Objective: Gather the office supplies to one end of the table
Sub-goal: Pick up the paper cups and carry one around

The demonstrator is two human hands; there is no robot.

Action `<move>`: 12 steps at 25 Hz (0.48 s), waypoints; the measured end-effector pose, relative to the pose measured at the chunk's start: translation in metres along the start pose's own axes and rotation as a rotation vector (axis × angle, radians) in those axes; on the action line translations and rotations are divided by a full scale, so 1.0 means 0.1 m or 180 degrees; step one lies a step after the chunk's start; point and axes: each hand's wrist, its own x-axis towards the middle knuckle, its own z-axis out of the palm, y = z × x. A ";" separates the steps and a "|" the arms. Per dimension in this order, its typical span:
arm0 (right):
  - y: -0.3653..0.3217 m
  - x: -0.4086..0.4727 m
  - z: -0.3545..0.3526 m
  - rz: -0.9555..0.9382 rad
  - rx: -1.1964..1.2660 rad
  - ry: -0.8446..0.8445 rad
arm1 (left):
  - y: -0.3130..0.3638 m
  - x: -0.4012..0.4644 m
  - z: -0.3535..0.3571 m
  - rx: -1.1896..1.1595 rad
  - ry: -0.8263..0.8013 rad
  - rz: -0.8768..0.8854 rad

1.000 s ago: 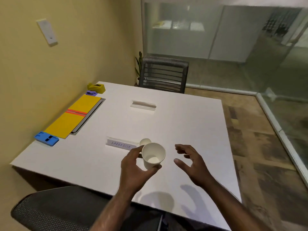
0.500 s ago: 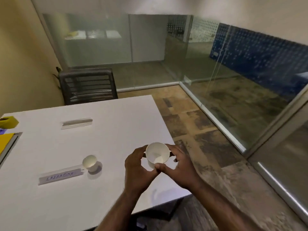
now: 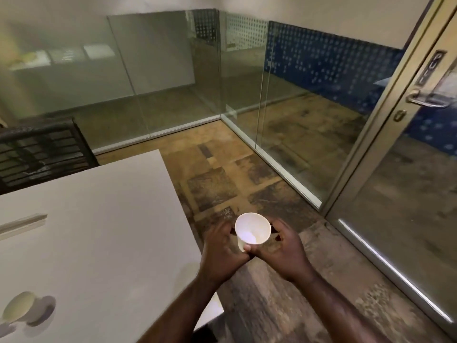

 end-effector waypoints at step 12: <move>0.88 1.16 -1.03 0.0010 0.0026 -0.0392 | 0.15 1.08 1.27 -0.0106 -0.0069 -0.0164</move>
